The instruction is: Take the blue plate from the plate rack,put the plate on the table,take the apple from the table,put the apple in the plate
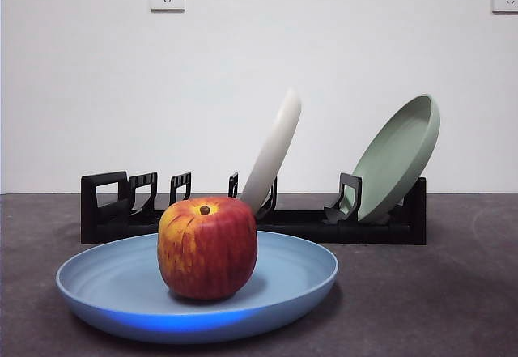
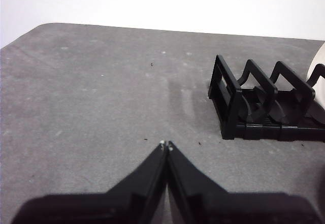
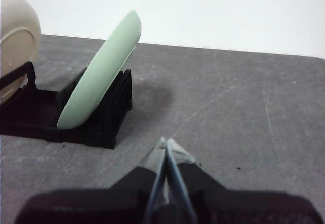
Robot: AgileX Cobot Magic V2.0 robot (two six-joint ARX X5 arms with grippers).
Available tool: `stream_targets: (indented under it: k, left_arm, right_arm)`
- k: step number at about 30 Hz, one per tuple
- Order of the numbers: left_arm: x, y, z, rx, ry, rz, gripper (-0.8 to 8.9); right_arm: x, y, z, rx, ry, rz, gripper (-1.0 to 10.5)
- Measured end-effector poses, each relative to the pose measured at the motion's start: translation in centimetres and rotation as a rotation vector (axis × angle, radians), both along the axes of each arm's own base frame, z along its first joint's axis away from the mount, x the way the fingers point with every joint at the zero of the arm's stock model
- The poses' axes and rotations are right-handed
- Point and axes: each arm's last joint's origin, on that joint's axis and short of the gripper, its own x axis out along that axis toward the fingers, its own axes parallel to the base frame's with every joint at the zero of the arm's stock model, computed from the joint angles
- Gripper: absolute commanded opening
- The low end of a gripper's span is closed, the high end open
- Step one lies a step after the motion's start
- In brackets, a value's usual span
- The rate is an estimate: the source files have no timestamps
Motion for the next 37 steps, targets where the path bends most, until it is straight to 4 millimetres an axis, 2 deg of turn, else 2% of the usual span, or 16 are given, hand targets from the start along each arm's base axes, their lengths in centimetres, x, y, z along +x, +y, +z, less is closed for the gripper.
stream_targets:
  k: [9, 16, 24, 37]
  left_arm:
    - [0.0, 0.0, 0.0, 0.0, 0.0, 0.0, -0.01]
    - [0.0, 0.0, 0.0, 0.0, 0.0, 0.0, -0.01]
    - [0.0, 0.0, 0.0, 0.0, 0.0, 0.0, -0.01]
    - [0.0, 0.0, 0.0, 0.0, 0.0, 0.0, -0.01]
  right_arm:
    - [0.1, 0.0, -1.7, 0.025, 0.041, -0.004, 0.0]
    - [0.1, 0.0, -1.7, 0.036, 0.045, -0.006, 0.0]
    - [0.1, 0.0, -1.7, 0.125, 0.051, -0.021, 0.0]
    - [0.1, 0.0, -1.7, 0.138, 0.052, -0.023, 0.0]
